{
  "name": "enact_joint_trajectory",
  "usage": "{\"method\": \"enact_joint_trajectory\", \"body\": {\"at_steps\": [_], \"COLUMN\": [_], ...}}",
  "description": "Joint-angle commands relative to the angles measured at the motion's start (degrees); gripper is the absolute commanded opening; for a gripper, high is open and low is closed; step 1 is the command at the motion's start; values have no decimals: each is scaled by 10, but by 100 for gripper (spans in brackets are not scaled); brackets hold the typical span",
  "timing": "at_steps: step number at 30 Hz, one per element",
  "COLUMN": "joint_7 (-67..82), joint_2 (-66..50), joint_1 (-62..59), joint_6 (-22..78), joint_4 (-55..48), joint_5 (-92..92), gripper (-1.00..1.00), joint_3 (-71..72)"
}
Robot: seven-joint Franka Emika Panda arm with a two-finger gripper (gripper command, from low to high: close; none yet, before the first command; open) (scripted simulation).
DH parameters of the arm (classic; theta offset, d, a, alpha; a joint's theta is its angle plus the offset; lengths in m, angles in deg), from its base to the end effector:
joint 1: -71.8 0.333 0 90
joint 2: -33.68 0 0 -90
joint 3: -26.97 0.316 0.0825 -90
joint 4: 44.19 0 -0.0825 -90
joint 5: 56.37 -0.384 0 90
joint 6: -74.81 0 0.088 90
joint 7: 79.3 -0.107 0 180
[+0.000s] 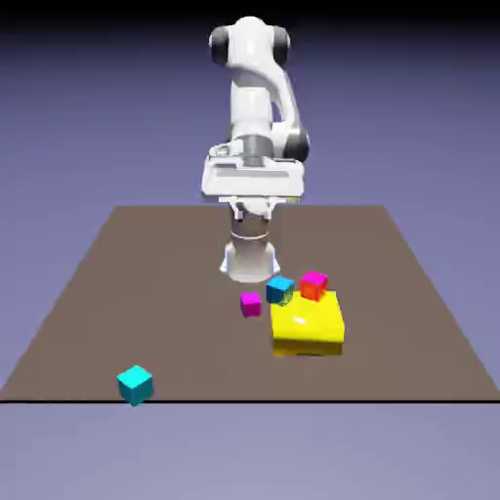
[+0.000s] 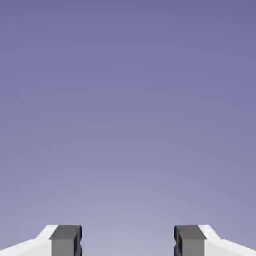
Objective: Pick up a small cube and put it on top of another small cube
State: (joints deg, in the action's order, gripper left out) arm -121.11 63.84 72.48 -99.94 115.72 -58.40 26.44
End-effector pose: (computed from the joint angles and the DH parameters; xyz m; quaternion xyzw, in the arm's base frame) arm 0.3984 -0.0018 0.4521 -0.8577 0.3434 -0.3534 0.1469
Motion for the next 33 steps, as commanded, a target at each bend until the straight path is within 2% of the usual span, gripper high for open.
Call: {"method": "enact_joint_trajectory", "body": {"at_steps": [1,28,30,33], "joint_7": [5,149,153,137], "joint_2": [-21,-581,-595,-653], "joint_1": [0,-1,-1,-63], "joint_6": [-6,-171,-175,-204], "joint_4": [-9,-253,-259,-299], "joint_5": [-17,-473,-484,-449], "gripper": [0,0,0,0], "joint_3": [-4,-123,-126,-74]}}
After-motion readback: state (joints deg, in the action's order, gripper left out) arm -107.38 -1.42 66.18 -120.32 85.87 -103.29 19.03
